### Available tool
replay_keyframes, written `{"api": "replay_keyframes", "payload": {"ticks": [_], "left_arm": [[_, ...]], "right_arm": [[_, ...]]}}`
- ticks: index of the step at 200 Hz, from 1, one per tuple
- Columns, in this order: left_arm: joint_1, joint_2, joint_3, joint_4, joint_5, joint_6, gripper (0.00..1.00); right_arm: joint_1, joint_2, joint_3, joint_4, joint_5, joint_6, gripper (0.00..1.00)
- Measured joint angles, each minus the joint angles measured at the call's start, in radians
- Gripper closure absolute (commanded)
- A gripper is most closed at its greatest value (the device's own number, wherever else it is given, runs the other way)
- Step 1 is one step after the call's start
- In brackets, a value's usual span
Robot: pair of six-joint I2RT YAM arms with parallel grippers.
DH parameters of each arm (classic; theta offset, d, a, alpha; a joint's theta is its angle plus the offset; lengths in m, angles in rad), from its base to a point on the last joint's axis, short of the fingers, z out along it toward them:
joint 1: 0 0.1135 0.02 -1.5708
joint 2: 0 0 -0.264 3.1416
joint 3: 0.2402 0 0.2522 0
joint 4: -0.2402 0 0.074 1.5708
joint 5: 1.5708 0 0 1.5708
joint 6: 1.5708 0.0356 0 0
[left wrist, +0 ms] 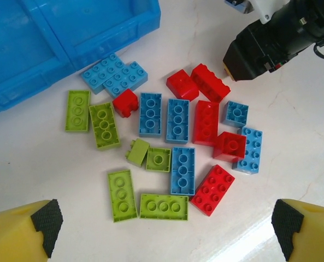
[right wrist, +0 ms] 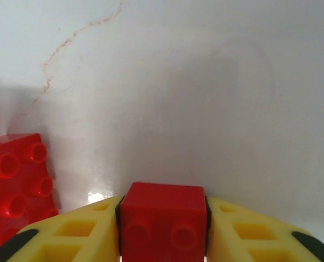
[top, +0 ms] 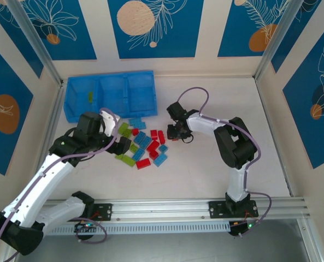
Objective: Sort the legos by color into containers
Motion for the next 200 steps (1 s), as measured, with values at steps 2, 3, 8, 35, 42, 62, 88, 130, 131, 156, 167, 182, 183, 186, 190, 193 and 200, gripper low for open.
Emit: {"api": "replay_keyframes", "payload": {"ticks": [2,3,8,35,42,62,88,130,131,156,167,182,183,186,190,193,200], "left_arm": [[0.0,-0.001,-0.002,0.001,-0.002,0.0,0.0],[0.0,-0.002,-0.003,0.002,-0.003,0.0,0.0],[0.0,-0.007,-0.009,0.004,-0.006,0.001,0.0],[0.0,-0.052,-0.043,0.013,-0.041,0.001,0.0],[0.0,-0.061,-0.046,0.014,-0.053,0.002,0.0],[0.0,-0.072,-0.046,0.024,-0.099,0.004,0.0],[0.001,-0.072,-0.06,0.029,-0.153,0.012,0.0],[0.001,-0.069,-0.076,0.029,-0.207,0.029,0.0],[0.001,-0.069,-0.076,0.029,-0.208,0.029,0.0],[0.001,-0.069,-0.077,0.029,-0.224,0.03,0.0],[0.001,-0.066,-0.077,0.029,-0.229,0.03,0.0],[0.001,-0.059,-0.077,0.029,-0.233,0.03,0.0],[0.001,-0.059,-0.077,0.029,-0.234,0.03,0.0],[0.001,-0.058,-0.077,0.029,-0.235,0.03,0.0],[0.001,-0.057,-0.077,0.029,-0.236,0.03,0.0],[0.001,-0.056,-0.077,0.029,-0.238,0.03,0.0],[0.001,-0.056,-0.078,0.029,-0.239,0.03,0.0]], "right_arm": [[0.001,-0.004,-0.002,0.001,0.0,0.003,0.66],[0.001,-0.006,-0.003,0.002,0.001,0.002,0.66],[0.004,-0.02,-0.016,0.01,0.005,0.006,0.68],[0.041,-0.222,-0.103,0.026,0.05,0.013,0.75],[0.058,-0.285,-0.106,0.036,0.066,0.013,0.75],[0.117,-0.426,-0.083,0.113,0.095,-0.008,0.75],[0.169,-0.396,0.058,0.19,0.104,-0.056,0.74],[0.128,-0.029,0.436,0.227,0.12,-0.126,0.74],[0.126,-0.013,0.452,0.227,0.118,-0.126,0.74],[0.082,0.271,0.764,0.15,0.106,-0.134,0.71],[0.069,0.393,0.914,0.094,0.098,-0.14,0.66],[0.058,0.525,1.095,0.021,0.09,-0.148,0.55],[0.057,0.537,1.112,0.015,0.09,-0.15,0.55],[0.056,0.56,1.144,0.003,0.088,-0.144,0.53],[0.056,0.589,1.19,-0.02,0.087,-0.152,0.51],[0.056,0.606,1.217,-0.031,0.085,-0.146,0.49],[0.056,0.639,1.276,-0.063,0.082,-0.148,0.47]]}}
